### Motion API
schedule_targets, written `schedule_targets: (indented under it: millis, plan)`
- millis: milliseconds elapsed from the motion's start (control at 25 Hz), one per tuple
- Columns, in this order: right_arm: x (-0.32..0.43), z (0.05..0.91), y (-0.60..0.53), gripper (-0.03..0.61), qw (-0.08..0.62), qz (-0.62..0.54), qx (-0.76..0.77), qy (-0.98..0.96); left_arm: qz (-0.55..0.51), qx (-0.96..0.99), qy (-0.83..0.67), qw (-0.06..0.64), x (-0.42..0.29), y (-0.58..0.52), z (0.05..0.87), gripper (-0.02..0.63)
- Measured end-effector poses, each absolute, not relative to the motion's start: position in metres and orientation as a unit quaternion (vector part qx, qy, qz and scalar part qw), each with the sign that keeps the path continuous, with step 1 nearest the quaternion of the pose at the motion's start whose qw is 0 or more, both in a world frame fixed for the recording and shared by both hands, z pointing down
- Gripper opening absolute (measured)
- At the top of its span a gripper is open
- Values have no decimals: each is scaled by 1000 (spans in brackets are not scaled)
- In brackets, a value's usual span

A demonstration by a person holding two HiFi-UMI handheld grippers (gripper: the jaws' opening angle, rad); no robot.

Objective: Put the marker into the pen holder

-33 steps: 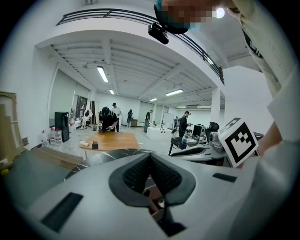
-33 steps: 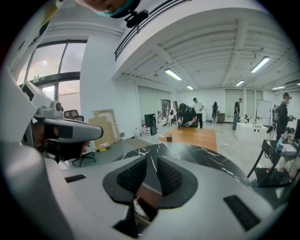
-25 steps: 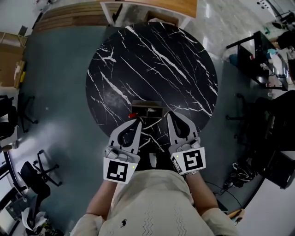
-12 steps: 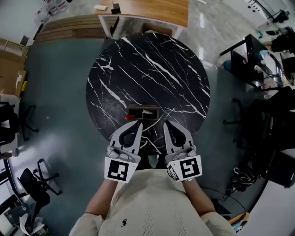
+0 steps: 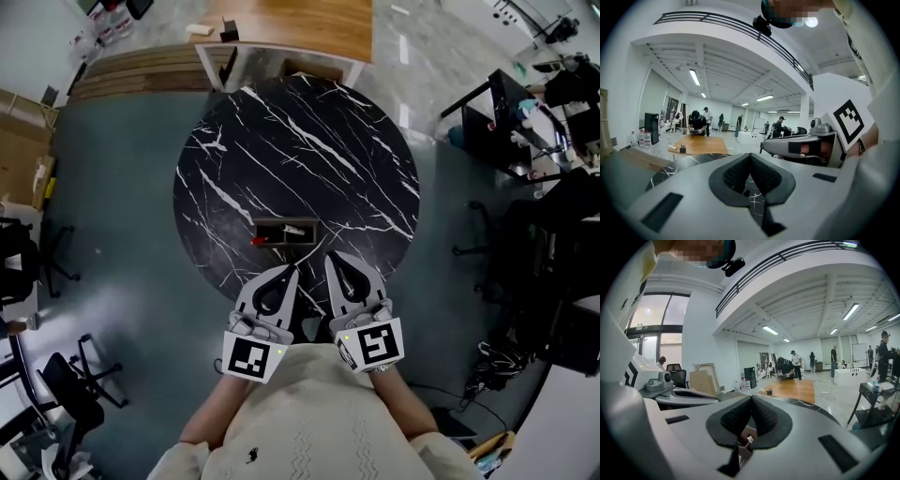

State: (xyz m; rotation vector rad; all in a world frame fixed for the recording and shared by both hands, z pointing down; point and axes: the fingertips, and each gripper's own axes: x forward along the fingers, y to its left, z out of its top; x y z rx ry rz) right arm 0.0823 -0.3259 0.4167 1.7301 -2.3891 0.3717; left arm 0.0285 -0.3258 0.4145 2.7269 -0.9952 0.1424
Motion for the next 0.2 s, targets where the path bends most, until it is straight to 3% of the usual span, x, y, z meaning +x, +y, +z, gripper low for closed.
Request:
schedule_targets:
  millis: [200]
  plan:
    - [77,421,-318,17,94,134,575,-802,60,933,-333,120,27,-314,418,11]
